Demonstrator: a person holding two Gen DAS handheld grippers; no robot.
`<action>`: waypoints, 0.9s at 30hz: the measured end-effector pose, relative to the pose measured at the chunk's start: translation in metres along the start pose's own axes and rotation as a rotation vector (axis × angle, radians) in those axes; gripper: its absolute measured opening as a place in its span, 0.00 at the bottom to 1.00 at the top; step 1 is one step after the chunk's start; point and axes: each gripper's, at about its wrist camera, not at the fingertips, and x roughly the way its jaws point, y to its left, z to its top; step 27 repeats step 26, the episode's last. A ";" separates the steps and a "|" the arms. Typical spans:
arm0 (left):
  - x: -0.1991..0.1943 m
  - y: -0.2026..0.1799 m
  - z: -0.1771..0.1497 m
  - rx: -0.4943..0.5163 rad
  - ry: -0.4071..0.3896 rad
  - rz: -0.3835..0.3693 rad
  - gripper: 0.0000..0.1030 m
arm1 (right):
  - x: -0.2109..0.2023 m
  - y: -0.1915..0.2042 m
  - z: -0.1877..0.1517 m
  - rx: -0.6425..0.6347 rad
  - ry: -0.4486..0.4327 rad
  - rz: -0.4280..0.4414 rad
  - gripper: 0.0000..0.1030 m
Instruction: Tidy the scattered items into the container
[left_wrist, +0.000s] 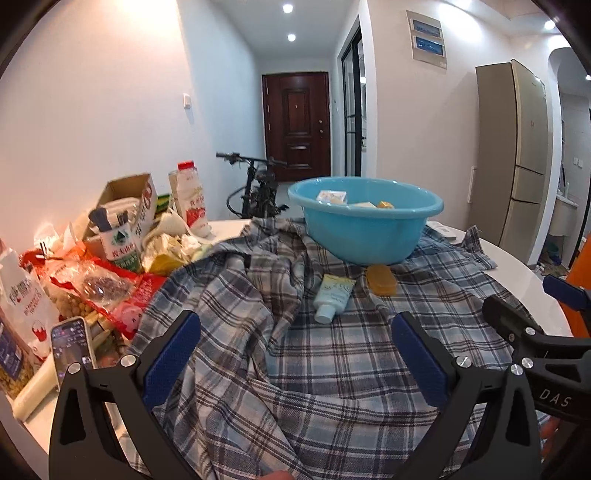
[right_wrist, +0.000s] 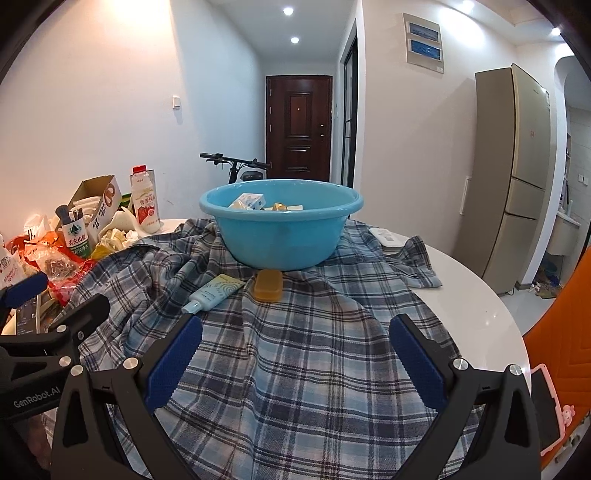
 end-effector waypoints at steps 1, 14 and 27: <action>0.000 0.000 -0.001 -0.003 0.000 -0.006 1.00 | 0.000 0.000 0.000 -0.001 0.002 0.000 1.00; 0.002 -0.002 -0.004 0.005 0.016 0.010 1.00 | -0.001 0.001 0.000 -0.010 0.001 -0.029 1.00; 0.002 -0.001 -0.002 -0.003 0.010 0.000 1.00 | -0.002 0.001 0.000 -0.010 -0.003 -0.029 1.00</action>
